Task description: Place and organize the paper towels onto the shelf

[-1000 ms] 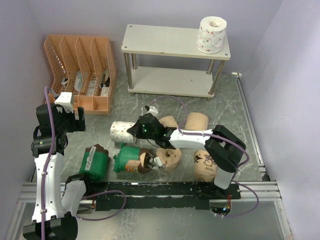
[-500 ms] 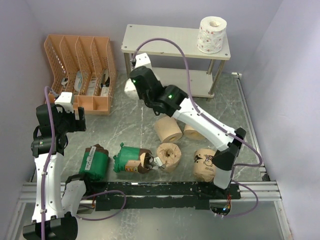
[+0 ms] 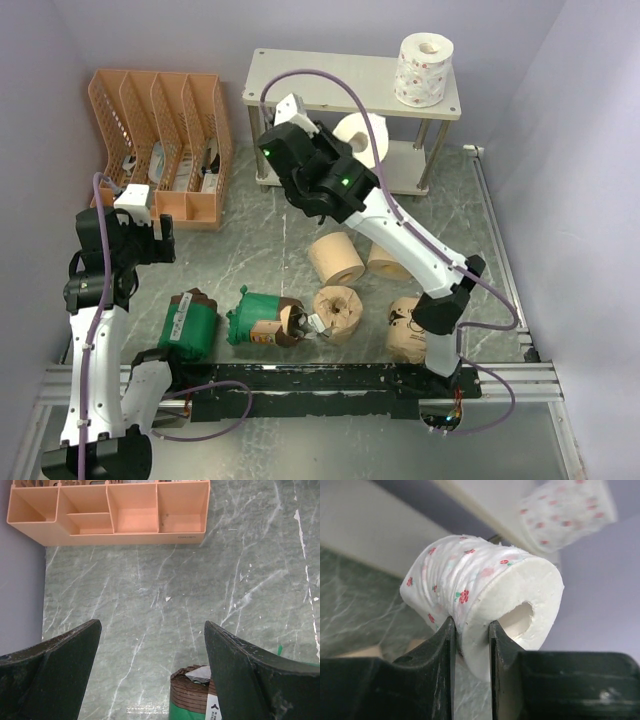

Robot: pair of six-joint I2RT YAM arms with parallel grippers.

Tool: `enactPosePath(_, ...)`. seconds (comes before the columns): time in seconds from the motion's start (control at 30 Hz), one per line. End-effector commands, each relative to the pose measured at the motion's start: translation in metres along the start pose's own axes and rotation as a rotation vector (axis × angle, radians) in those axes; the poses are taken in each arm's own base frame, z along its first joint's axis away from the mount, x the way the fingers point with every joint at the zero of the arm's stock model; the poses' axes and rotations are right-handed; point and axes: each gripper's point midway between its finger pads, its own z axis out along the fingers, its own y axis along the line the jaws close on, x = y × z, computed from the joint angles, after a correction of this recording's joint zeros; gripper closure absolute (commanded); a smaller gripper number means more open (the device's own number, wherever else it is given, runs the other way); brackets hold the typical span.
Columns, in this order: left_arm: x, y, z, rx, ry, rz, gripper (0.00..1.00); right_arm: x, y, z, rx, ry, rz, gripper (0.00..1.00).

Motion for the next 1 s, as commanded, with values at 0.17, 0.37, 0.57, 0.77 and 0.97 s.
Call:
enactPosePath(0.17,-0.013,-0.008,-0.006,0.026,-0.042,0.015,0.05,-0.060,-0.146,-0.037,0.375,-0.141,0.135,1.00)
enactPosePath(0.37,-0.015,-0.008,-0.008,0.019,-0.056,0.020,0.05,-0.076,-0.161,0.012,0.439,-0.179,0.147,1.00)
enactPosePath(0.57,-0.015,-0.010,-0.008,0.022,-0.057,0.022,0.05,-0.073,-0.155,0.057,0.405,-0.194,0.169,1.00)
enactPosePath(0.77,-0.016,-0.009,-0.009,0.016,-0.062,0.021,0.05,-0.074,-0.136,0.089,0.359,-0.220,0.156,1.00)
enactPosePath(0.97,-0.015,-0.008,-0.007,0.012,-0.056,0.020,0.05,-0.082,-0.131,0.096,0.346,-0.247,0.166,1.00)
